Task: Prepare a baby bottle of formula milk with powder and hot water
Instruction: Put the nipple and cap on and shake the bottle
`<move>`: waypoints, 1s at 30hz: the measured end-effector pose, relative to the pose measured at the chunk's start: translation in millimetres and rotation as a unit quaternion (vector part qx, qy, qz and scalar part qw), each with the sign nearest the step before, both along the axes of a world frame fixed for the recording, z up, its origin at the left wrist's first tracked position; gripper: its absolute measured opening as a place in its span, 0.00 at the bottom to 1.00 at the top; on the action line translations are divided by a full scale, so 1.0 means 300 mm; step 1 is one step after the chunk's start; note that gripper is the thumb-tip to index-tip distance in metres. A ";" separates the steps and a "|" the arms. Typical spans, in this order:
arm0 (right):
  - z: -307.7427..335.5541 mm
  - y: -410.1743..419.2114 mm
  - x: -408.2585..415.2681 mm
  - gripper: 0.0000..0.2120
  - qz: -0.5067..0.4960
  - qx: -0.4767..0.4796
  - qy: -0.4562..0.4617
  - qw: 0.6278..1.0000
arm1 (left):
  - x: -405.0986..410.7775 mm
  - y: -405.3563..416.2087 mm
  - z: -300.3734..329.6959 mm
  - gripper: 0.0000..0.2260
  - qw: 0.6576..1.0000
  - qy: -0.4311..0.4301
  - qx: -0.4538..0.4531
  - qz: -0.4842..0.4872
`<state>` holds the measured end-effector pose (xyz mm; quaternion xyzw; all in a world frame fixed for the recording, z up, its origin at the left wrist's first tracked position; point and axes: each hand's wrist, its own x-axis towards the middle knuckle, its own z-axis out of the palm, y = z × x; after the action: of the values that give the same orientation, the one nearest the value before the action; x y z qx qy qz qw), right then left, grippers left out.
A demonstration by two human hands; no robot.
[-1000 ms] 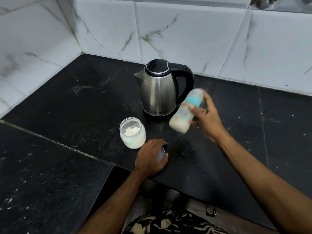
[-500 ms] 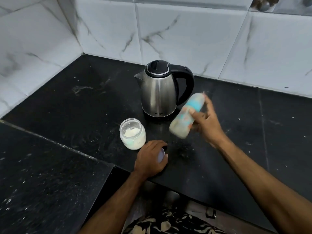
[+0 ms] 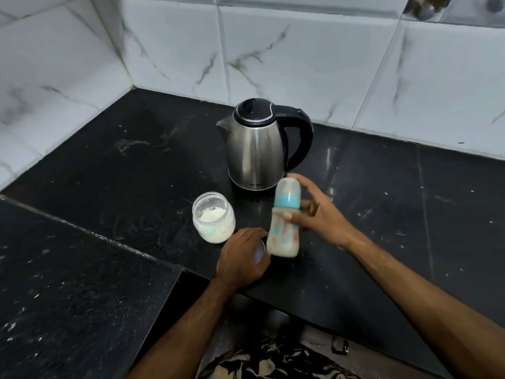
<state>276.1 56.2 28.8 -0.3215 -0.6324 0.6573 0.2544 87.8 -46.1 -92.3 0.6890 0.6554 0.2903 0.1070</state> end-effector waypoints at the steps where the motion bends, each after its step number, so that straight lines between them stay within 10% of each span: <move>1: 0.009 0.017 -0.003 0.36 -0.049 -0.006 0.026 0.998 | 0.002 -0.002 0.002 0.19 1.000 -0.003 0.006 0.004; 5: 0.034 0.102 -0.002 0.34 -0.241 -0.050 0.168 0.955 | 0.011 -0.007 0.012 0.17 0.999 -0.009 0.029 0.011; 11: -0.021 -0.010 0.003 0.38 -0.005 -0.014 0.003 1.000 | -0.002 0.004 0.002 0.20 1.000 0.004 -0.001 -0.002; 16: 0.013 0.093 -0.004 0.35 -0.253 -0.074 0.168 0.950 | 0.011 -0.008 0.013 0.17 0.999 -0.011 0.033 0.009; 22: -0.012 0.002 -0.002 0.36 -0.024 -0.015 0.012 1.000 | 0.004 -0.001 0.011 0.20 1.000 0.006 -0.003 -0.001; 27: 0.034 0.105 -0.012 0.37 -0.238 -0.056 0.163 0.956 | 0.014 -0.010 0.023 0.18 1.000 -0.014 0.025 0.010; 30: 0.014 0.067 -0.009 0.39 -0.169 -0.047 0.116 0.977 | 0.009 -0.006 0.019 0.18 1.000 -0.007 0.019 0.005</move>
<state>273.3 76.2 33.1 -0.3569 -0.5029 0.6668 0.4184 90.5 -47.9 -86.7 0.6855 0.6524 0.3083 0.0968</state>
